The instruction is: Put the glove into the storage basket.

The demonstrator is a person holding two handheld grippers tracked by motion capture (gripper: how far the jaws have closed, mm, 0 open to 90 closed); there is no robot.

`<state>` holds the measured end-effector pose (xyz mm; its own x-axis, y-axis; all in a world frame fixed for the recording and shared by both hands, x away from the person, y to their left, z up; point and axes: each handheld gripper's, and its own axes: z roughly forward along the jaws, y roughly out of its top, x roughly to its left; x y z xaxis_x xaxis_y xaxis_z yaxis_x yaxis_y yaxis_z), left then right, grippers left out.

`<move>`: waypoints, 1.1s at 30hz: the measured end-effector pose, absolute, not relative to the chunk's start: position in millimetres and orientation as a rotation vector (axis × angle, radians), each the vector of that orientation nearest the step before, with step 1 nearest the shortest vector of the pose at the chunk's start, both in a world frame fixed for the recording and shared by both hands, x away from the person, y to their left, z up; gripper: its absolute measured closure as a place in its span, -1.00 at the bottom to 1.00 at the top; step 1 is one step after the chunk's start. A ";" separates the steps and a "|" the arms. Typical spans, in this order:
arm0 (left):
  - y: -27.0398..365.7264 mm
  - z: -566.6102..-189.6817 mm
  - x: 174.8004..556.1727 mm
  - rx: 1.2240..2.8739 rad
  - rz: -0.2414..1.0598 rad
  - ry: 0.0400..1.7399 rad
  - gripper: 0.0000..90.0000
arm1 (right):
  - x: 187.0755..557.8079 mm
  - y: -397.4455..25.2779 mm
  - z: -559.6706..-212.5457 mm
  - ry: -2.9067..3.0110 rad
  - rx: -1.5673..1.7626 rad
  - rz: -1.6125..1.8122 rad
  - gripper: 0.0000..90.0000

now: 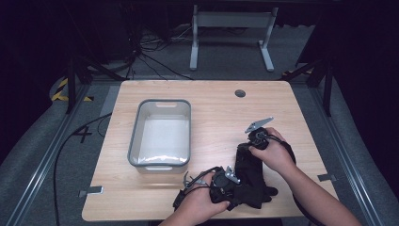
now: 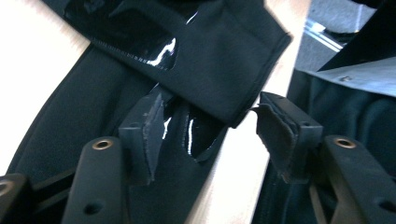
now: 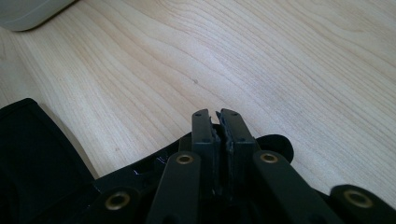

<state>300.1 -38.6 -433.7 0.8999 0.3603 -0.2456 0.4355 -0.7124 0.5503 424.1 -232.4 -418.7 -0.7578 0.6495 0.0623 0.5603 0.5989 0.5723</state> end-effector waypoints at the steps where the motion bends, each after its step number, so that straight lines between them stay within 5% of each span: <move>1: -39.5 -435.6 300.2 2.444 -0.158 0.575 -0.09 | 424.3 -232.9 -419.0 2.670 1.020 0.881 0.90; 14: -51.0 -442.1 299.4 2.471 -0.143 0.570 -0.12 | 425.5 -234.3 -421.6 2.655 1.047 0.900 0.90; 17: -50.0 -442.0 300.4 2.467 -0.142 0.580 0.00 | 425.6 -234.3 -420.3 2.647 1.048 0.903 0.90; 22: -48.2 -438.8 300.1 2.436 -0.162 0.562 0.60 | 424.9 -237.0 -418.0 2.635 1.056 0.905 0.90; 26: -47.9 -433.2 296.4 2.432 -0.167 0.541 0.90 | 424.1 -238.7 -417.0 2.626 1.060 0.907 0.90; 33: -46.2 -424.1 293.5 2.415 -0.147 0.519 0.95 | 423.3 -245.1 -410.3 2.618 1.059 0.920 0.90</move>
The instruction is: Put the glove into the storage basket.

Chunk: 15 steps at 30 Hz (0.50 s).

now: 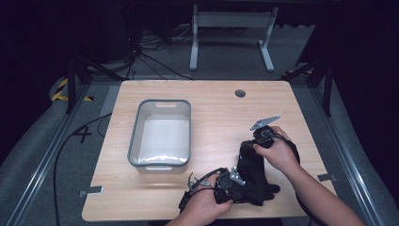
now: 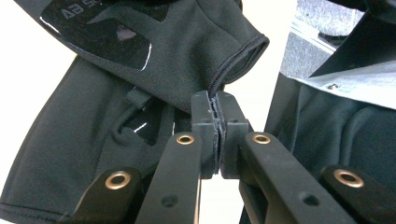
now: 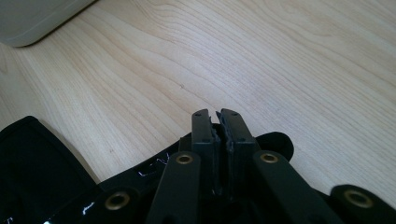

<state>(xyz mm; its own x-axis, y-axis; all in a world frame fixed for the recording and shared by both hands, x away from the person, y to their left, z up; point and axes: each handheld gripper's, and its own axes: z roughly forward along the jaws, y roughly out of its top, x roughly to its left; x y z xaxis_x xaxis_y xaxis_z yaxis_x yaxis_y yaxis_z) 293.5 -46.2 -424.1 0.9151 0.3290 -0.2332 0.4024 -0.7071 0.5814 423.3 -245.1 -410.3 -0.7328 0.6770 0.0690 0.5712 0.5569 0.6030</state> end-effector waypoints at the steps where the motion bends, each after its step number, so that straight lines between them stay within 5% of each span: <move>1: -45.6 -423.3 293.6 2.404 -0.137 0.514 0.95 | 422.7 -246.0 -408.5 2.612 1.060 0.921 0.90; 15: -11.3 -395.7 303.2 2.349 -0.010 0.594 0.96 | 411.9 -278.0 -365.9 2.503 1.096 1.081 0.90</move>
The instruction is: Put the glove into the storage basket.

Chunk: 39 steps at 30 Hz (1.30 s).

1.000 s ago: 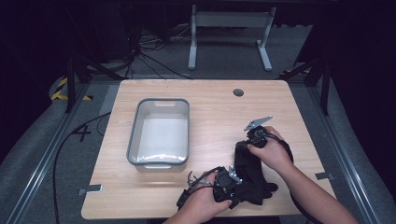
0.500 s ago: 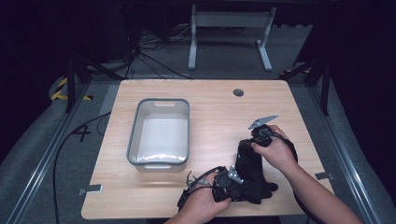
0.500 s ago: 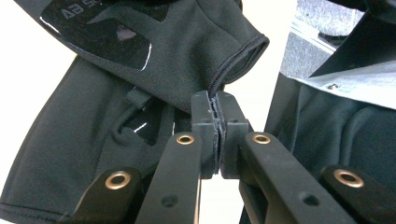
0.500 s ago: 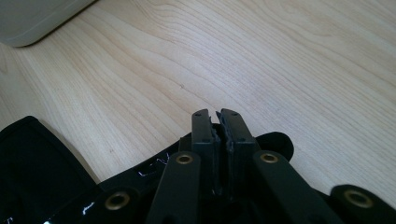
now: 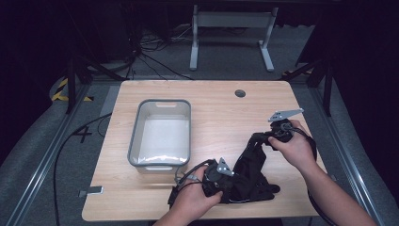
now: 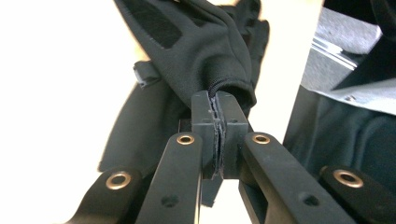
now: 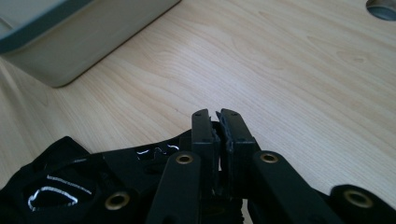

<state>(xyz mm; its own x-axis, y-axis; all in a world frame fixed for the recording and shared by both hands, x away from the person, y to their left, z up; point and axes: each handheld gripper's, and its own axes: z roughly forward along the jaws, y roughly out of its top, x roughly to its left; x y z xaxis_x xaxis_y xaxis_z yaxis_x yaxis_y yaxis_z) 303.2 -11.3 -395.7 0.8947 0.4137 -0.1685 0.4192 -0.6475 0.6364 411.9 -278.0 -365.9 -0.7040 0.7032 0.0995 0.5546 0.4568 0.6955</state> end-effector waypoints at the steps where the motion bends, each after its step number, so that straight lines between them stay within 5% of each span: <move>1: -6.9 -392.8 305.4 2.341 0.010 0.602 0.96 | 411.2 -280.1 -363.9 2.496 1.094 1.093 0.90; 12: 25.0 -385.2 328.4 2.306 0.111 0.701 0.97 | 402.1 -289.0 -359.7 2.437 1.098 1.168 0.90; 34: 26.6 -394.8 342.9 2.353 0.258 0.706 0.97 | 382.4 -303.7 -380.7 2.358 1.069 1.288 0.90; 39: 26.8 -396.8 341.9 2.345 0.200 0.704 0.79 | 375.5 -305.9 -385.6 2.353 1.047 1.319 0.90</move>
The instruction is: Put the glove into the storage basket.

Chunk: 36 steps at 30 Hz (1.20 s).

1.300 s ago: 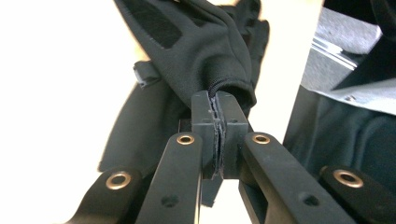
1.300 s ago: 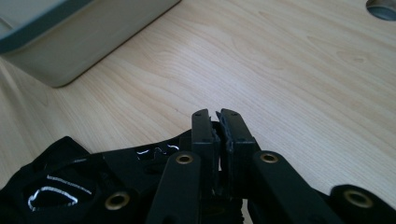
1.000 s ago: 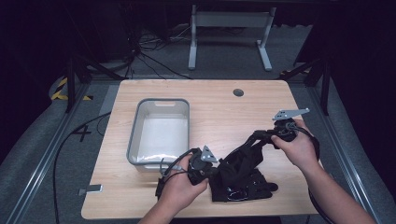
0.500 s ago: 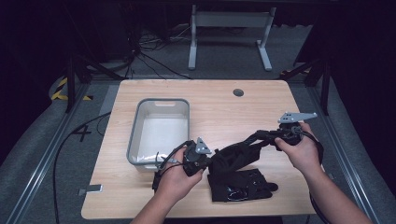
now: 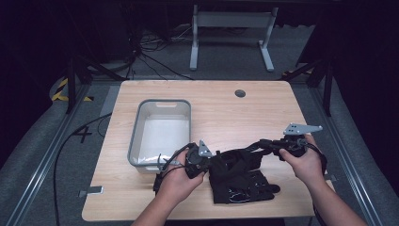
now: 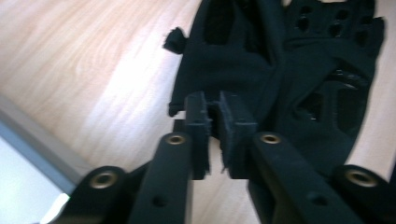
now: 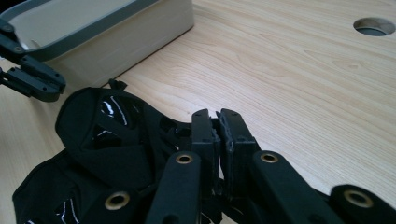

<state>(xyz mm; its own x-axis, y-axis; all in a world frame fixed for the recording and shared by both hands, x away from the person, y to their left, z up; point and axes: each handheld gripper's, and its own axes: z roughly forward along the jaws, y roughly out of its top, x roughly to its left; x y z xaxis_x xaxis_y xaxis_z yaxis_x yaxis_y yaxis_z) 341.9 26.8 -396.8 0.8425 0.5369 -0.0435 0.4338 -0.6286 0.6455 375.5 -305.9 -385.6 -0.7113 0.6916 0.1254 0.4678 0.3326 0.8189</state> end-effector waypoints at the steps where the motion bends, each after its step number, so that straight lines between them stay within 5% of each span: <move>1: 26.9 -396.5 341.4 2.340 0.182 0.695 0.71 | 373.7 -306.1 -385.8 2.349 1.040 1.326 0.90; 4: 26.9 -393.4 338.1 2.336 0.159 0.678 0.59 | 367.6 -307.0 -385.4 2.346 0.998 1.345 0.90; 16: 18.2 -394.1 331.3 2.367 0.072 0.668 0.64 | 345.2 -317.7 -393.5 2.390 0.973 1.343 0.99; 36: 64.3 -381.5 326.3 2.248 0.130 0.809 0.50 | 437.4 -244.8 -423.6 2.668 0.906 1.122 0.71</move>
<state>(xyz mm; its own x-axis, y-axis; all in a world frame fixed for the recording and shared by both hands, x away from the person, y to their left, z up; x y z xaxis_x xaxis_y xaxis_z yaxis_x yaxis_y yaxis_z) 326.3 64.3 -381.5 0.7969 0.5871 -0.1420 0.5133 -0.5342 0.6717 437.4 -244.8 -423.6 -0.8163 0.5640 0.1247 0.4837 0.5495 0.6812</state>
